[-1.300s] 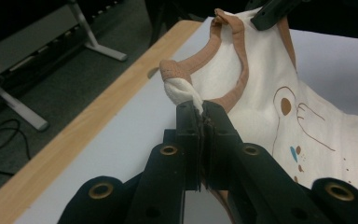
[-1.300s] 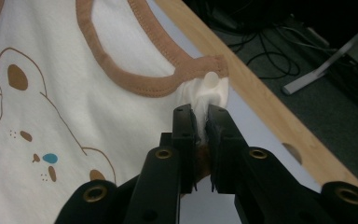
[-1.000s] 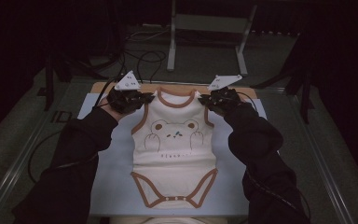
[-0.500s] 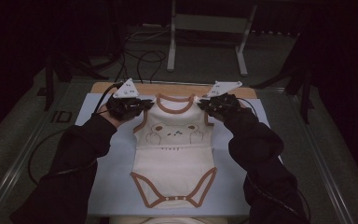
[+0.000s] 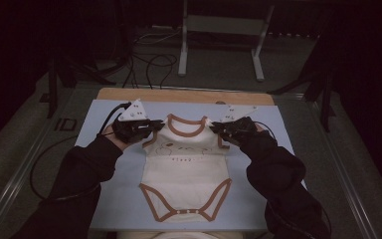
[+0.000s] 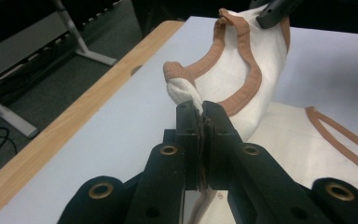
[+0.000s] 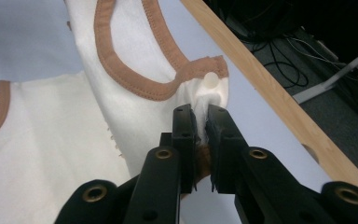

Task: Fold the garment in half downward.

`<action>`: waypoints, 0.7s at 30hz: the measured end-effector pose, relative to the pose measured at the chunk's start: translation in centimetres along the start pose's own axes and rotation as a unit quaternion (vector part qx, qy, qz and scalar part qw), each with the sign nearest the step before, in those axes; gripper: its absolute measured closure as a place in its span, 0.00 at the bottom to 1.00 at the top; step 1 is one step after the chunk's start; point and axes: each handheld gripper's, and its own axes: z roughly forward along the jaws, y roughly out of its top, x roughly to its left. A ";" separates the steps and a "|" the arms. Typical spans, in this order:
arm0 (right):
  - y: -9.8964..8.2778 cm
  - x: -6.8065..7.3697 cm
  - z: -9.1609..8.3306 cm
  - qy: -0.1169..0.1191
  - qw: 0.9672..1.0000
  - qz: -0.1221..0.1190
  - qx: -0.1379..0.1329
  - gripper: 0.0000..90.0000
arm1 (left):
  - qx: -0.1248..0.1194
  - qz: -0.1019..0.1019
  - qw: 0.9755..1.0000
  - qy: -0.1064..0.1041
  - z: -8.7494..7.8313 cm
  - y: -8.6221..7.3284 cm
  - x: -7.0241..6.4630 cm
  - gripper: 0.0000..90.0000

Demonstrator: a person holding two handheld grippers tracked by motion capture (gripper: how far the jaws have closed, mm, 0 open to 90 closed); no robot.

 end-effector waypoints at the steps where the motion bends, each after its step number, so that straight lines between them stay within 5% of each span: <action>1: -0.1 0.2 -0.1 0.002 1.000 0.000 -0.001 0.92 | 0.002 0.003 1.000 -0.001 -0.1 -0.1 -0.2 0.97; 21: -3.4 4.3 -0.3 0.045 0.999 -0.007 0.005 0.92 | 0.009 0.014 0.999 -0.035 -0.4 -4.0 -4.8 0.97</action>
